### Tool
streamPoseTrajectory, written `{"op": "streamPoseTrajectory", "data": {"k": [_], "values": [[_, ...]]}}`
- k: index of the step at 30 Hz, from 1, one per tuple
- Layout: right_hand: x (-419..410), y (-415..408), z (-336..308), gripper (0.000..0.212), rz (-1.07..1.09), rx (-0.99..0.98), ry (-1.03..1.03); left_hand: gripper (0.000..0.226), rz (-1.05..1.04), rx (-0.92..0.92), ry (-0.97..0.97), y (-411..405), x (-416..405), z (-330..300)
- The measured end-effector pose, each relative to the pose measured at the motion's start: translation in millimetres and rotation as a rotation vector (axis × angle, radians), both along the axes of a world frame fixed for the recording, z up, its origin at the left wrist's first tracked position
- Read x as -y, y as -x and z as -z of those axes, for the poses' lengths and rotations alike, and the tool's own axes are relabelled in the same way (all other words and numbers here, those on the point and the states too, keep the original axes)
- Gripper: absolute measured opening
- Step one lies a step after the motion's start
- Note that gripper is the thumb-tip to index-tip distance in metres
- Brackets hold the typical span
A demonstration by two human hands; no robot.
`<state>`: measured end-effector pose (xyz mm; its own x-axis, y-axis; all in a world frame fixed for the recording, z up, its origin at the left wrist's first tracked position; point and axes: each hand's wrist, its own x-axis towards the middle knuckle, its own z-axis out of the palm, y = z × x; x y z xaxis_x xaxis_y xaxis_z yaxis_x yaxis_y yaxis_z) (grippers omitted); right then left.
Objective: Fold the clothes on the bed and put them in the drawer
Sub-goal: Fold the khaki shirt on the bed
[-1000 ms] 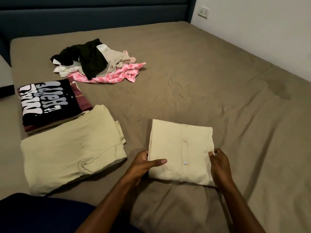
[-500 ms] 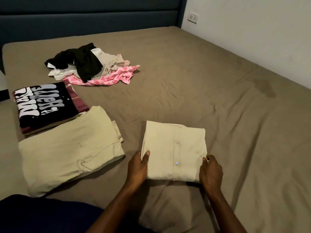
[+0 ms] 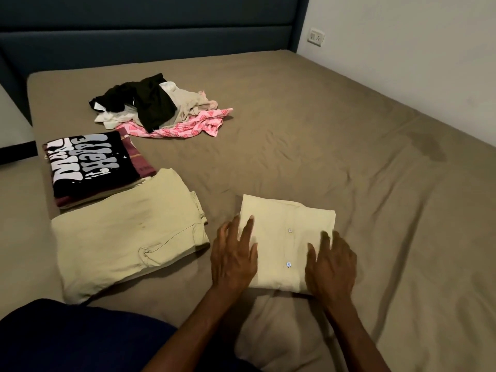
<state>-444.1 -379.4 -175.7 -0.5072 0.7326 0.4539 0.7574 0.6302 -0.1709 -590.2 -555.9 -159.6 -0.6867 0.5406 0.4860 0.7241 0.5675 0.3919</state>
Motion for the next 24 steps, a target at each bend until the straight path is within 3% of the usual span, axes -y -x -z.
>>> {"op": "streamPoseTrajectory", "data": {"k": [3, 5, 9, 16, 20, 24], "values": [[-3, 17, -6, 0.065, -0.278, 0.047, 0.092, 0.063, 0.236, -0.031, 0.124, 11, -41, -7], [-17, 24, 1, 0.067, -0.361, 0.115, 0.131, 0.065, 0.266, -0.01, 0.278, 22, -62, 3], [-50, 25, 19, 0.071, -0.323, 0.213, 0.241, 0.074, 0.156, 0.133, 0.396, 41, -57, 46], [-64, 30, 23, 0.073, -0.388, 0.158, 0.385, 0.076, 0.154, 0.21, 0.345, 41, -55, 46], [-61, 23, 22, 0.075, -0.377, 0.158, 0.376, 0.094, 0.399, 0.363, 0.323, 44, -18, 43], [-47, -8, 17, 0.079, -0.359, 0.113, 0.357, 0.127, 0.58, 0.455, 0.392, 42, 24, 30]]}}
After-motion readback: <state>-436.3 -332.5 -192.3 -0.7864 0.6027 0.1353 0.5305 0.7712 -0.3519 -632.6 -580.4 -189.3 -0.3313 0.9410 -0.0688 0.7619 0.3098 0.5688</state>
